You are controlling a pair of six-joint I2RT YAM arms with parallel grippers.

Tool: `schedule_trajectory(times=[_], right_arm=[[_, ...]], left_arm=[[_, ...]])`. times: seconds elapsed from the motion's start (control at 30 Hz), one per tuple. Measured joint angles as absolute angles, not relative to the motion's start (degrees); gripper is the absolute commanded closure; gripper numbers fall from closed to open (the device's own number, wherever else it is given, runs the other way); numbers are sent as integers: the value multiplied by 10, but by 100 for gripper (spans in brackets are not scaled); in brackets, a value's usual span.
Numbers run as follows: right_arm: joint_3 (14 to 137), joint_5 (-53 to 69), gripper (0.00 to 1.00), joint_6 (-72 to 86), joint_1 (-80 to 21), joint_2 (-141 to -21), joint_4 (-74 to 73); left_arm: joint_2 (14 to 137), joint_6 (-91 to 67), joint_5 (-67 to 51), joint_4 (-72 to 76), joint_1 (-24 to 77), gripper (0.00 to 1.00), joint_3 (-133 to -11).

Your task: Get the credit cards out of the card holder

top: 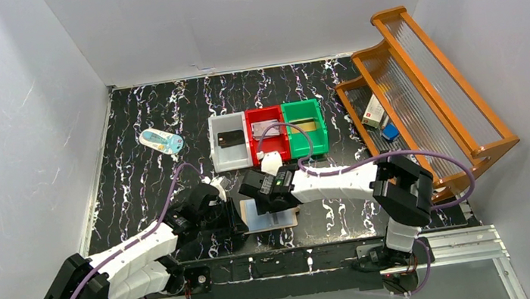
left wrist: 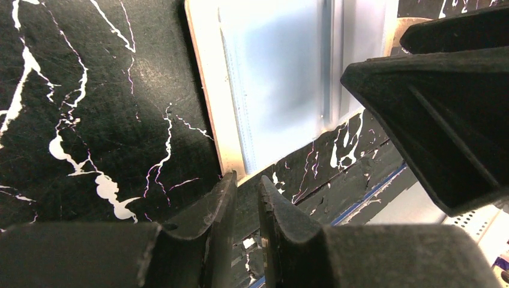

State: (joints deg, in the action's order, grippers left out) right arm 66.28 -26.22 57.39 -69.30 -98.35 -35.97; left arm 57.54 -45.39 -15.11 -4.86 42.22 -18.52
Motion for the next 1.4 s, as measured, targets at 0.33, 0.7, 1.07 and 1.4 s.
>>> schedule_trajectory(times=[0.33, 0.7, 1.07, 1.4], right_arm=[[625, -241, 29, 568, -682, -986, -326], [623, -243, 23, 562, -682, -995, -317], [626, -238, 24, 542, -682, -995, -320], [629, -241, 24, 541, -679, -988, -333]], left_arm=[[575, -450, -153, -49, 422, 81, -185], [575, -447, -155, -50, 422, 81, -185], [576, -444, -155, -50, 422, 82, -185], [576, -441, -155, -54, 422, 82, -185]])
